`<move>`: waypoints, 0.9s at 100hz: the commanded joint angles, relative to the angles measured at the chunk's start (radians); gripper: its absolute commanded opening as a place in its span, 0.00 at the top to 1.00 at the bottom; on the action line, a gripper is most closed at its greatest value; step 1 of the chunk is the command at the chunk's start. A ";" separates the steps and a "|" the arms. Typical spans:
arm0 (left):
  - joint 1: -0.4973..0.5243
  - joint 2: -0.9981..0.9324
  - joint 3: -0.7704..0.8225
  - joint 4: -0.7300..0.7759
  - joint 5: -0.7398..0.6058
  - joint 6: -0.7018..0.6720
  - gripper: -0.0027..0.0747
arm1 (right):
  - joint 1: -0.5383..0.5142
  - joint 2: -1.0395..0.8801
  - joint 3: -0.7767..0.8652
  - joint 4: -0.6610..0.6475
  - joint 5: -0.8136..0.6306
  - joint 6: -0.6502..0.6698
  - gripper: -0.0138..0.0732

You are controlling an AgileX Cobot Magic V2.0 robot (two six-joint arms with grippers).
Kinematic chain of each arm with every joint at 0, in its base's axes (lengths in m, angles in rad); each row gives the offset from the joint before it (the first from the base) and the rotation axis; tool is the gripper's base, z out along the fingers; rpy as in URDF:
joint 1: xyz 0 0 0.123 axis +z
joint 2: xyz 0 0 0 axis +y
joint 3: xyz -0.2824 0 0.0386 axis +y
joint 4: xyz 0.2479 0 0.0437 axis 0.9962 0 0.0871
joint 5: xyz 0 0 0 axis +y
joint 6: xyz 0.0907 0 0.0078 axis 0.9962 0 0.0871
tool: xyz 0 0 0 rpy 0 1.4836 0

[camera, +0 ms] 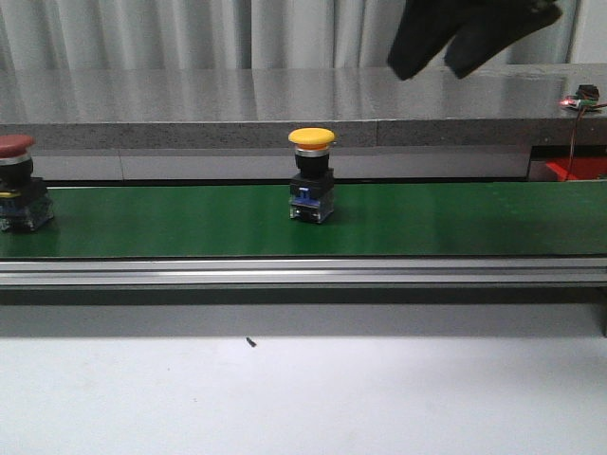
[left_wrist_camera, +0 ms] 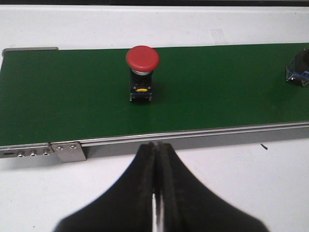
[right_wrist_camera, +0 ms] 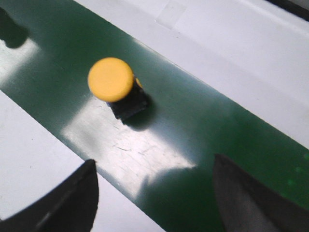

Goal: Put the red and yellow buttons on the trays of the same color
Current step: 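Grasp the yellow button on the belt with the right gripper and lift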

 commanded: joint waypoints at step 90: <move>-0.008 -0.005 -0.026 -0.021 -0.057 -0.001 0.99 | 0.043 0.300 -0.300 -0.052 0.058 -0.007 0.73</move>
